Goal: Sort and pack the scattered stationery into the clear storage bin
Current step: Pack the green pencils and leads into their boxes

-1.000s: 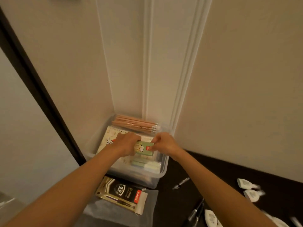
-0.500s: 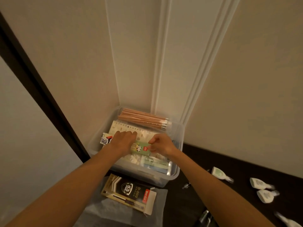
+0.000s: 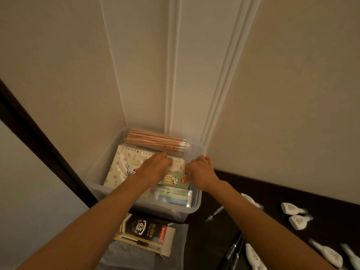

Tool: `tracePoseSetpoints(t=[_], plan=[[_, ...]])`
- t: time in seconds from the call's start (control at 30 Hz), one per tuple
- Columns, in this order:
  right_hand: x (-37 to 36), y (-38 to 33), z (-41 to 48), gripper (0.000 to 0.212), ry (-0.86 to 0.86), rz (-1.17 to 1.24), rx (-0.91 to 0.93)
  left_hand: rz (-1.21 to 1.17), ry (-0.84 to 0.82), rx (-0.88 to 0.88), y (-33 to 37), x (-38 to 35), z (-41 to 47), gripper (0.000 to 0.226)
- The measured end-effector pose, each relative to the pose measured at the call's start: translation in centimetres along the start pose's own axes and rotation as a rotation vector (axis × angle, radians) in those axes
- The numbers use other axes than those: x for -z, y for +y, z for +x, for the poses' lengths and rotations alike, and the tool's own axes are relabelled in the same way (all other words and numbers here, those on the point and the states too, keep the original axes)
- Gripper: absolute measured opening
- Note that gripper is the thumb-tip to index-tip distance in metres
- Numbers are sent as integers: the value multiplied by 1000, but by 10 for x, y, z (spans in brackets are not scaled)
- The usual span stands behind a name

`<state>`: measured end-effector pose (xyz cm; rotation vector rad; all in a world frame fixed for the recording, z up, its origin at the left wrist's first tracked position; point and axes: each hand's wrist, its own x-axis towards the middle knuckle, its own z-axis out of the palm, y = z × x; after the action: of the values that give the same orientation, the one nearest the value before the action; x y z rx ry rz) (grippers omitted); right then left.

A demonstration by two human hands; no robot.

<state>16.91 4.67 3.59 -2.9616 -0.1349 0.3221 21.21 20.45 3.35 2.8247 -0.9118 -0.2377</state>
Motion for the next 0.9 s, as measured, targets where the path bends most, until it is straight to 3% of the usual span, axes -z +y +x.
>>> tracePoseSetpoints(t=[0.13, 0.37, 0.5, 0.7, 0.9], plan=[[-2, 0, 0, 25, -64, 55, -21, -40, -53, 53, -3, -5, -4, 28], [6, 8, -4, 23, -54, 0, -48, -168, 30, 115, 14, -16, -6, 32], [4, 7, -4, 22, -26, 43, -112, -126, 57, 145, 19, -19, -9, 35], [1, 11, -4, 22, 0, -13, -133, -8, -76, 50, 15, -15, -11, 47], [11, 10, 1, 28, -127, 62, -150, 200, -106, -105, 25, -14, -2, 48]])
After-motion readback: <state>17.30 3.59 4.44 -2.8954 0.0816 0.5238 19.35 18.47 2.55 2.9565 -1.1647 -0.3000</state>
